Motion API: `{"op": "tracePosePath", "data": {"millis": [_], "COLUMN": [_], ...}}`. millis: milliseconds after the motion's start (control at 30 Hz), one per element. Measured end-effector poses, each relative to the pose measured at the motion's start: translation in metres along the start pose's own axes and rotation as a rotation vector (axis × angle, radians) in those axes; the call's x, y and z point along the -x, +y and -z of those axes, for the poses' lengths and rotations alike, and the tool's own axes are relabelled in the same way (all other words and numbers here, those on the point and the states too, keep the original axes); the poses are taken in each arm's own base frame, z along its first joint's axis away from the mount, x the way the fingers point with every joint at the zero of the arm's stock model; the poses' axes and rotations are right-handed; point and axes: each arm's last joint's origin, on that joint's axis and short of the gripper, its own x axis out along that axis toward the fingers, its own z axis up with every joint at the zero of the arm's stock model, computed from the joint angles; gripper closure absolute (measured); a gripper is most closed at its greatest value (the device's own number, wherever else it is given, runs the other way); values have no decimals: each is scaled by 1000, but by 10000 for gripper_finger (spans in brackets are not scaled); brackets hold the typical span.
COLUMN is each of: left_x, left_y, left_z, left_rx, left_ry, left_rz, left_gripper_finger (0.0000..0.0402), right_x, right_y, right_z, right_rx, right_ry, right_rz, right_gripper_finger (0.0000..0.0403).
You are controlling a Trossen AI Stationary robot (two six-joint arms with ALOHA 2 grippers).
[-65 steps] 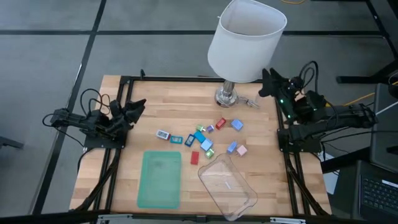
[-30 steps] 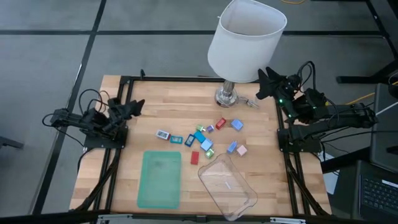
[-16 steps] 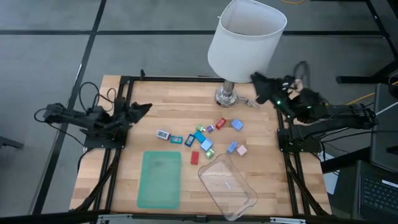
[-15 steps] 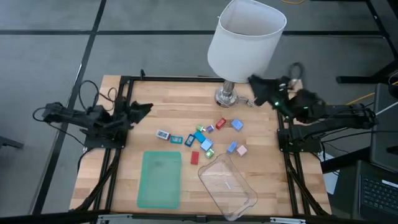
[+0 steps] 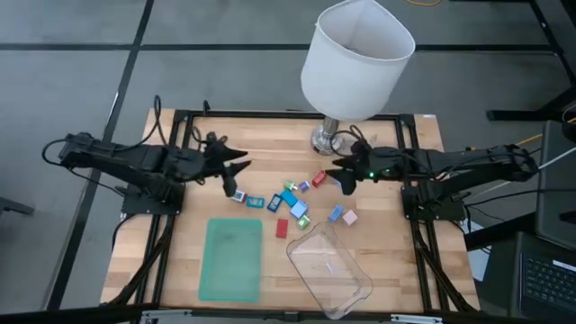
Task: Pick & Place Office items
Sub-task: Put the pink charger adapter into the transparent bin
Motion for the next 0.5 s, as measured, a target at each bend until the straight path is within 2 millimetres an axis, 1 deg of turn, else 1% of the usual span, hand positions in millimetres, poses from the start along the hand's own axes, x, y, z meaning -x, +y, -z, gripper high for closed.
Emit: {"op": "tracePosePath", "data": {"millis": [33, 133, 233, 367, 500], "left_x": [-4, -20, -34, -44, -49], "left_y": [-4, -13, -22, -33, -40], "left_z": [-1, 6, 13, 14, 11], "left_rx": [-37, -147, -172, -184, -173], "left_ry": [19, 127, 189, 208, 194], "left_rz": [4, -22, -36, -21, -13], "left_gripper_finger": [254, 227, 202, 181, 174], "right_x": [-1, -2, -3, -2, -4], "right_y": [-1, -8, -12, -4, 4], "right_z": [3, 13, 26, 38, 49], "right_rx": [27, 110, 176, 270, 308], "right_ry": [31, 158, 289, 380, 431], "right_rz": [9, 57, 79, 29, -2], "right_gripper_finger": [138, 138, 138, 138, 138]}}
